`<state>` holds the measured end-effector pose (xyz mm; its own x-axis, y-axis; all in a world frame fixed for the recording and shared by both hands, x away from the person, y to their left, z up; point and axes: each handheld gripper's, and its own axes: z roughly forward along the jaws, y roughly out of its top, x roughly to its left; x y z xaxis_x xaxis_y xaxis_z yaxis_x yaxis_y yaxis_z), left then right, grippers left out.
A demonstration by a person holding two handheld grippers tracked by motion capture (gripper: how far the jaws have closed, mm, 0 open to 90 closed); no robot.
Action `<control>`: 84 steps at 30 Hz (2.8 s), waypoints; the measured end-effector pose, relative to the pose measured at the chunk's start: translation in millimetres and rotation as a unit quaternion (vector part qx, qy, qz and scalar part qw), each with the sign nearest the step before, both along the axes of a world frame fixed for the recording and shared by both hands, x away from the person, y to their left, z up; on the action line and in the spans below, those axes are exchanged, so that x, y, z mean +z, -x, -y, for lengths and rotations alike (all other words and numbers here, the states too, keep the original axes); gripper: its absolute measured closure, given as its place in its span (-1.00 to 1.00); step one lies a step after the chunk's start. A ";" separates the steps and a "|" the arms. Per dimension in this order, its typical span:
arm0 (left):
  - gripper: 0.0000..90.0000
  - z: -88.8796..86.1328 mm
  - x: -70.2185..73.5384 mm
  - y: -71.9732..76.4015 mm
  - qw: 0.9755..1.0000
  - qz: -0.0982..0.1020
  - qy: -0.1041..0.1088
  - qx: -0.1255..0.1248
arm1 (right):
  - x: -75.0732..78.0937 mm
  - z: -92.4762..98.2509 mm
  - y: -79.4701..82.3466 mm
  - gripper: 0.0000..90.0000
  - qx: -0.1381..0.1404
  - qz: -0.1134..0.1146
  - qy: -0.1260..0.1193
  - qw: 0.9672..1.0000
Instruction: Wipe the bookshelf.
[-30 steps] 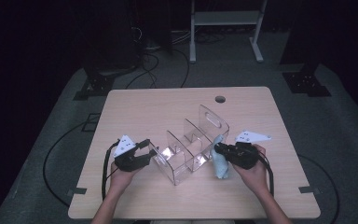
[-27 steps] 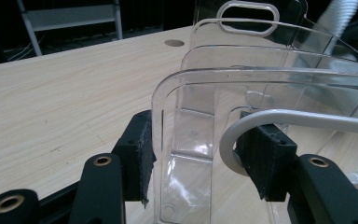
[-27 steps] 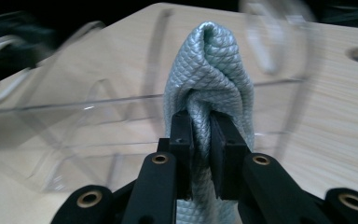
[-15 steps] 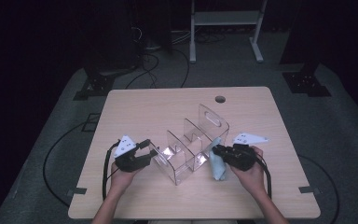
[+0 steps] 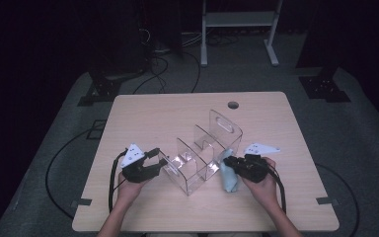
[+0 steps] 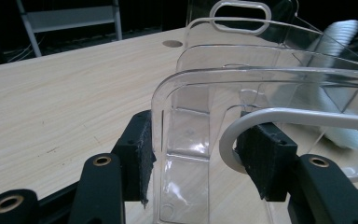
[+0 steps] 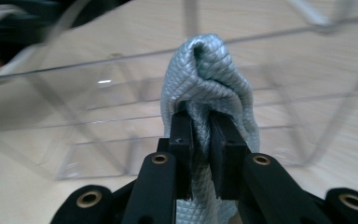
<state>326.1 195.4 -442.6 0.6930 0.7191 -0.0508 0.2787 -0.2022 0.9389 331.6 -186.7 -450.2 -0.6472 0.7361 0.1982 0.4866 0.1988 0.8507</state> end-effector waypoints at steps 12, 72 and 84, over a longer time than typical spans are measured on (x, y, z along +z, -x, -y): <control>0.04 0.2 -0.4 0.4 1.000 0.001 0.002 0.001 | -1.6 -6.3 3.4 0.77 0.016 -0.004 -0.010 1.000; 0.04 5.3 -0.8 3.3 1.000 0.004 0.006 0.007 | 16.6 -32.2 21.5 0.79 0.050 0.013 -0.010 0.999; 0.03 5.0 -0.4 4.3 1.000 0.004 0.005 0.008 | 19.1 -43.5 31.8 0.79 0.065 0.024 0.004 0.998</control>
